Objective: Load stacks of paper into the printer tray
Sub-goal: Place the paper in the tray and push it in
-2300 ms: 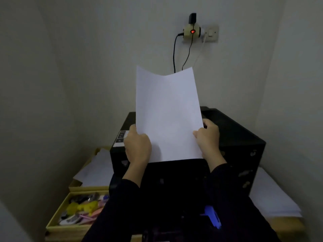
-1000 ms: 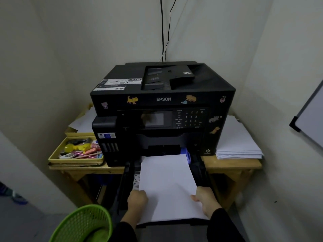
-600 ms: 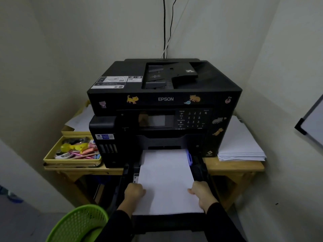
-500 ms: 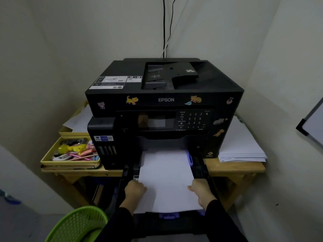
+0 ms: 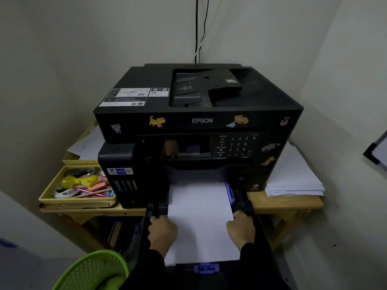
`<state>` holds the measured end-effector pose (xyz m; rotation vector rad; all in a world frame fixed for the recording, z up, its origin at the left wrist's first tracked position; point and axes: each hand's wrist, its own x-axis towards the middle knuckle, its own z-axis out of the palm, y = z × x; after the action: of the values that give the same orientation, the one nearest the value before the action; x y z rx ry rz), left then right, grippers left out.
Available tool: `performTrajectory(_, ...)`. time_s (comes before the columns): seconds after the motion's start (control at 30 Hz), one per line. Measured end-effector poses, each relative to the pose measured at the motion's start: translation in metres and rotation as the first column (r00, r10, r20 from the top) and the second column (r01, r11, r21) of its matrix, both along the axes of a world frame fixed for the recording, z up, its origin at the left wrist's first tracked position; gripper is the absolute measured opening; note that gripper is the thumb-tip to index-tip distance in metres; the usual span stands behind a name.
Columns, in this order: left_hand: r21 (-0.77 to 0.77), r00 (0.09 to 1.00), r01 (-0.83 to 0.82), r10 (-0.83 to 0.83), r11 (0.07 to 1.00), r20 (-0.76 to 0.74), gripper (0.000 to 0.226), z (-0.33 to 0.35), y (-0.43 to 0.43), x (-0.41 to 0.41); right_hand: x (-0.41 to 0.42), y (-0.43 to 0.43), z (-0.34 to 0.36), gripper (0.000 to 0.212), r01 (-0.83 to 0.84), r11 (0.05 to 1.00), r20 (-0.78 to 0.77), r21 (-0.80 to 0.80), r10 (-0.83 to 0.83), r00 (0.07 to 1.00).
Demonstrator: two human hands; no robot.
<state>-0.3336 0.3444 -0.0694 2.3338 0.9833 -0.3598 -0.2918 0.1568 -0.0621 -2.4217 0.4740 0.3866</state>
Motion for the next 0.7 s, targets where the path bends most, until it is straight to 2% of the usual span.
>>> performTrajectory(0.1,0.040,0.995,0.090,-0.088,0.995,-0.046,0.051,0.003,0.000,-0.002,-0.001,-0.001,-0.002,0.033,-0.043,0.998,-0.002,-0.045,0.043,0.999)
performTrajectory(0.17,0.028,0.977,0.187,-0.183,0.982,-0.110,0.073,0.005,-0.001,-0.005,-0.001,-0.003,-0.003,0.042,-0.102,0.994,-0.042,-0.030,0.101,0.994)
performTrajectory(0.27,-0.012,0.923,0.320,-0.315,0.947,-0.223,0.116,0.008,-0.003,-0.009,-0.001,-0.009,0.000,0.090,-0.240,0.971,-0.169,0.013,0.238,0.956)
performTrajectory(0.33,0.000,0.868,0.416,-0.397,0.910,-0.300,0.128,0.011,-0.008,-0.013,-0.004,-0.009,0.005,0.113,-0.382,0.924,-0.246,-0.017,0.366,0.898)
performTrajectory(0.43,0.050,0.836,0.472,-0.429,0.880,-0.343,0.128,0.011,-0.015,-0.017,-0.011,-0.005,0.003,0.123,-0.497,0.861,-0.286,-0.108,0.452,0.845)
performTrajectory(0.6,0.007,0.856,0.452,-0.431,0.892,-0.284,0.126,0.010,-0.016,-0.022,-0.021,-0.009,-0.006,0.125,-0.487,0.867,-0.228,-0.105,0.455,0.861)
performTrajectory(0.7,0.011,0.817,0.513,-0.485,0.858,-0.314,0.127,0.010,-0.018,-0.029,-0.030,-0.012,-0.006,0.124,-0.540,0.832,-0.233,-0.132,0.503,0.832)
